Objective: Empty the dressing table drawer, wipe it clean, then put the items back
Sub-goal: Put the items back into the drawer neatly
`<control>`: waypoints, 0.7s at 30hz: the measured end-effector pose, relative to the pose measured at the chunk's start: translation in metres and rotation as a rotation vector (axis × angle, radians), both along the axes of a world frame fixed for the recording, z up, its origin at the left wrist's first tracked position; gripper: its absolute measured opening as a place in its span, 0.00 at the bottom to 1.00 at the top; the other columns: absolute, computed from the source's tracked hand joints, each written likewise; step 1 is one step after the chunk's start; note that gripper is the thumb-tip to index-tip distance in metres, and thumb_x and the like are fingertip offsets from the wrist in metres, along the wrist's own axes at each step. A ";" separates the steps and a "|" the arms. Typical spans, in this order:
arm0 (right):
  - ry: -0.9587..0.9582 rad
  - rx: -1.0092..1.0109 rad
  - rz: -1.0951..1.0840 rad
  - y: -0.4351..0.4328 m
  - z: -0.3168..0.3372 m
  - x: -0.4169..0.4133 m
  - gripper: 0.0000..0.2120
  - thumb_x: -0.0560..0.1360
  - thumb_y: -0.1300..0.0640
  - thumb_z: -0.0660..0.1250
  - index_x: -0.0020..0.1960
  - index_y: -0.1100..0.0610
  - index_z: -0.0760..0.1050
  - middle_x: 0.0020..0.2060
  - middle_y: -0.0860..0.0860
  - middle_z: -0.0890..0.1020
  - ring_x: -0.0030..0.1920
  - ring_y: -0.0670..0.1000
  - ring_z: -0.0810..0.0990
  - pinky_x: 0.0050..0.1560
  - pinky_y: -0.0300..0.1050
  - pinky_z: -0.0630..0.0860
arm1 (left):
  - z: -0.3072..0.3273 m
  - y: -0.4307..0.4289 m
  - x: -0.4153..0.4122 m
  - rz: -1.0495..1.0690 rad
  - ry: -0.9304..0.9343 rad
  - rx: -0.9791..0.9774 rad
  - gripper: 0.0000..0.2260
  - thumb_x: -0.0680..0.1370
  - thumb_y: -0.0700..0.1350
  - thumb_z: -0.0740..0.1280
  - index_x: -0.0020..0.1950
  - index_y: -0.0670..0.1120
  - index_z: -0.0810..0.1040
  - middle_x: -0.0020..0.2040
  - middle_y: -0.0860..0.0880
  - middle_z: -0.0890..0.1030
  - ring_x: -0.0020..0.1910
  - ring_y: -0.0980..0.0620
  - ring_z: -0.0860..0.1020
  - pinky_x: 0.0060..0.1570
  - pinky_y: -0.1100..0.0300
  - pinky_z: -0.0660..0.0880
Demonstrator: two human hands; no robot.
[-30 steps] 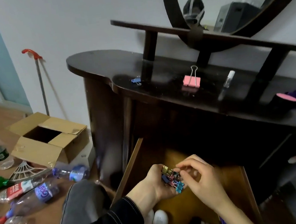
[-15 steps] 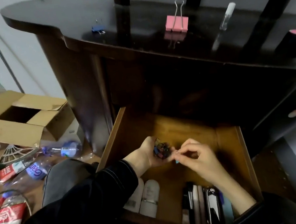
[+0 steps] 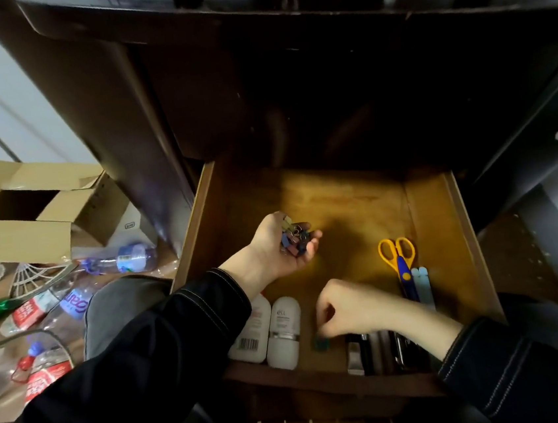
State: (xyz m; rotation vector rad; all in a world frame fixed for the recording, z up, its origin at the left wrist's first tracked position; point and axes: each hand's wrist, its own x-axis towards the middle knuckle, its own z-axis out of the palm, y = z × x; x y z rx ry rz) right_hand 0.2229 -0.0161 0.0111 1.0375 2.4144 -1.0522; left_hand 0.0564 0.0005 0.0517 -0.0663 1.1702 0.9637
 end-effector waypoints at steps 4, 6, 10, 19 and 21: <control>-0.063 -0.012 0.075 -0.005 -0.006 -0.002 0.07 0.70 0.54 0.72 0.37 0.56 0.80 0.34 0.50 0.82 0.37 0.51 0.80 0.35 0.50 0.75 | -0.002 -0.003 0.010 -0.057 -0.007 0.001 0.16 0.83 0.50 0.52 0.47 0.41 0.74 0.40 0.40 0.82 0.32 0.48 0.75 0.26 0.64 0.72; -0.070 -0.020 0.096 -0.007 -0.007 -0.002 0.07 0.71 0.55 0.72 0.38 0.59 0.81 0.33 0.53 0.82 0.34 0.52 0.78 0.34 0.52 0.75 | -0.003 -0.003 0.011 -0.078 -0.016 0.006 0.16 0.82 0.50 0.53 0.47 0.41 0.75 0.39 0.40 0.82 0.33 0.48 0.75 0.25 0.65 0.72; -0.042 -0.071 0.149 -0.012 -0.006 -0.007 0.10 0.74 0.56 0.72 0.38 0.63 0.80 0.31 0.57 0.80 0.31 0.54 0.75 0.33 0.50 0.71 | -0.003 -0.003 0.010 -0.077 -0.014 0.011 0.17 0.83 0.50 0.52 0.46 0.41 0.75 0.38 0.40 0.82 0.32 0.48 0.75 0.25 0.65 0.73; -0.053 -0.122 0.171 -0.014 -0.004 -0.010 0.16 0.76 0.51 0.73 0.41 0.65 0.81 0.33 0.59 0.78 0.32 0.52 0.72 0.33 0.47 0.67 | -0.006 -0.002 0.010 -0.068 -0.004 0.004 0.17 0.83 0.50 0.53 0.46 0.41 0.75 0.37 0.40 0.83 0.32 0.48 0.76 0.25 0.65 0.73; -0.058 -0.122 0.140 -0.010 -0.001 -0.008 0.17 0.75 0.48 0.72 0.40 0.62 0.81 0.32 0.58 0.81 0.30 0.50 0.74 0.33 0.48 0.70 | -0.006 -0.002 0.009 -0.058 0.011 -0.002 0.17 0.83 0.50 0.53 0.46 0.41 0.76 0.37 0.40 0.83 0.32 0.47 0.76 0.25 0.65 0.73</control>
